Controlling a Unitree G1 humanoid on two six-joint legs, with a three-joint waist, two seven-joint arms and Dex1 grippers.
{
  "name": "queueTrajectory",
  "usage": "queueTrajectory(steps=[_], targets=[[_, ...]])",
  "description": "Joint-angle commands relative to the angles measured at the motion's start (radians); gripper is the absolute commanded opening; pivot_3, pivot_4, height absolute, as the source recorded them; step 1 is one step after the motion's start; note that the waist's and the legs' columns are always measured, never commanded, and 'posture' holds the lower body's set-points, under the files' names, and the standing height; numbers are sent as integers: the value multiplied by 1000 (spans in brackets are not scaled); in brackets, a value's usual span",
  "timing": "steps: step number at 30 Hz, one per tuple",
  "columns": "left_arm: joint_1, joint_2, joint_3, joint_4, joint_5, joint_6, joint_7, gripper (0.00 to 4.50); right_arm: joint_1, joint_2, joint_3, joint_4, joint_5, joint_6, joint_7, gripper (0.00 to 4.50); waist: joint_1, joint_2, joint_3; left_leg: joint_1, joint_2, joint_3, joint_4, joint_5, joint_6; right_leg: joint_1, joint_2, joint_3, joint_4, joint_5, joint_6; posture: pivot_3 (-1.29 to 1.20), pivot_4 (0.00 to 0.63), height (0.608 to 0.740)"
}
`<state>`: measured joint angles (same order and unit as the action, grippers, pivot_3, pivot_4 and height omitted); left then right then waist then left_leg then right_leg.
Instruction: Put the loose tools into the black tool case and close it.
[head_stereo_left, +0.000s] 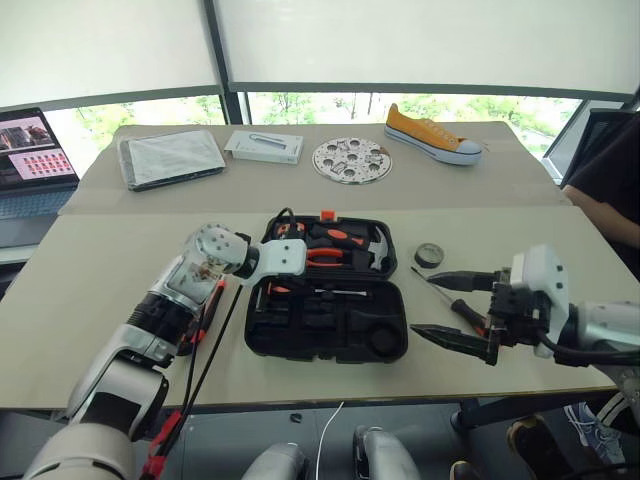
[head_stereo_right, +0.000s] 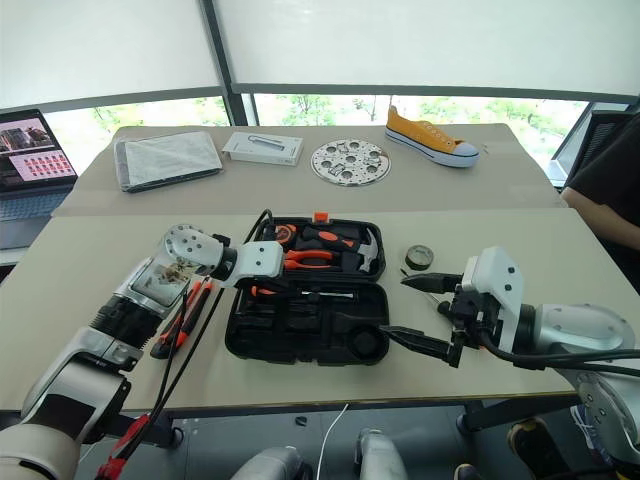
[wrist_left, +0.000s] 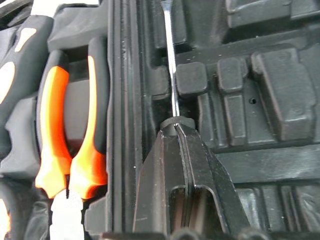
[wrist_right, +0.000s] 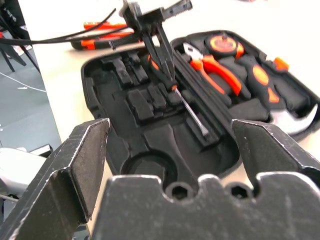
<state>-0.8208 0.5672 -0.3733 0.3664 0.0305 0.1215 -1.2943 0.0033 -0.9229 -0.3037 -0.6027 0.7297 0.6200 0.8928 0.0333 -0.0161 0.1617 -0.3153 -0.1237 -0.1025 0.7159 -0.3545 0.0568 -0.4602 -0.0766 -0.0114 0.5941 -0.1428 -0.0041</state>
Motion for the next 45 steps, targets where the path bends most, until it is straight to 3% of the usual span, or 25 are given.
queueTrajectory(steps=[1, 6, 11, 12, 21, 25, 32, 37, 45], targets=[[26, 44, 140, -111, -185, 168, -80, 690, 57, -1, -111, 18, -16, -2, -20, 4500, -4, 0, 0, -1, 0, 0, 0, 0, 0, -1, 0, -1, 0, 0, 0, 0, 150, 737], [107, 122, 345, -343, -449, 405, -100, 2496, 174, 3, -205, 132, -61, -4, -10, 4500, -16, 0, 0, -6, 0, 0, 0, 0, 0, -9, 1, -3, 1, 1, -1, 0, 150, 737], [193, 216, 415, -550, -655, 638, -121, 4308, 171, 24, -144, 305, -170, -77, -23, 4500, -21, 0, 0, -3, -1, 2, 0, 0, 0, -6, 1, -2, 0, 0, -1, 0, 150, 737], [204, 224, 418, -573, -674, 654, -116, 4467, 158, 30, -122, 337, -192, -91, -25, 4500, -22, 0, 0, -2, -1, 2, 0, 0, 0, -5, 1, -1, 0, 0, -1, 0, 150, 737], [260, 261, 380, -665, -684, 640, -72, 4467, 5, 111, 26, 565, -324, -167, -63, 4500, -22, 1, 0, 4, 0, 1, -3, 0, -1, 0, 1, 1, 1, 0, -1, 0, 150, 737], [279, 268, 369, -666, -668, 612, -56, 4500, -15, 125, 19, 619, -326, -188, -45, 3552, -22, 1, 0, 3, -1, 2, -3, 0, -1, 0, 1, 0, 0, 0, -1, 0, 150, 737], [304, 305, 369, -644, -646, 577, -62, 4500, 57, 101, -82, 564, -278, -196, -6, 1080, -21, 1, 0, 3, 0, 1, -3, 0, -1, 0, 1, 0, 0, 0, -1, 0, 150, 737], [361, 389, 398, -614, -629, 538, -104, 4500, 9, 44, -139, 418, -160, -124, 66, 1015, -31, 3, 1, 3, 0, 3, -3, 0, -1, -1, 1, 1, 0, 0, -1, 0, 150, 737], [445, 453, 451, -652, -644, 516, -110, 4500, -280, 19, 185, 301, -195, -136, 197, 1015, -43, 3, 2, 4, 2, 2, -5, 0, -1, -1, 2, -1, 0, 0, -2, 0, 150, 737]])
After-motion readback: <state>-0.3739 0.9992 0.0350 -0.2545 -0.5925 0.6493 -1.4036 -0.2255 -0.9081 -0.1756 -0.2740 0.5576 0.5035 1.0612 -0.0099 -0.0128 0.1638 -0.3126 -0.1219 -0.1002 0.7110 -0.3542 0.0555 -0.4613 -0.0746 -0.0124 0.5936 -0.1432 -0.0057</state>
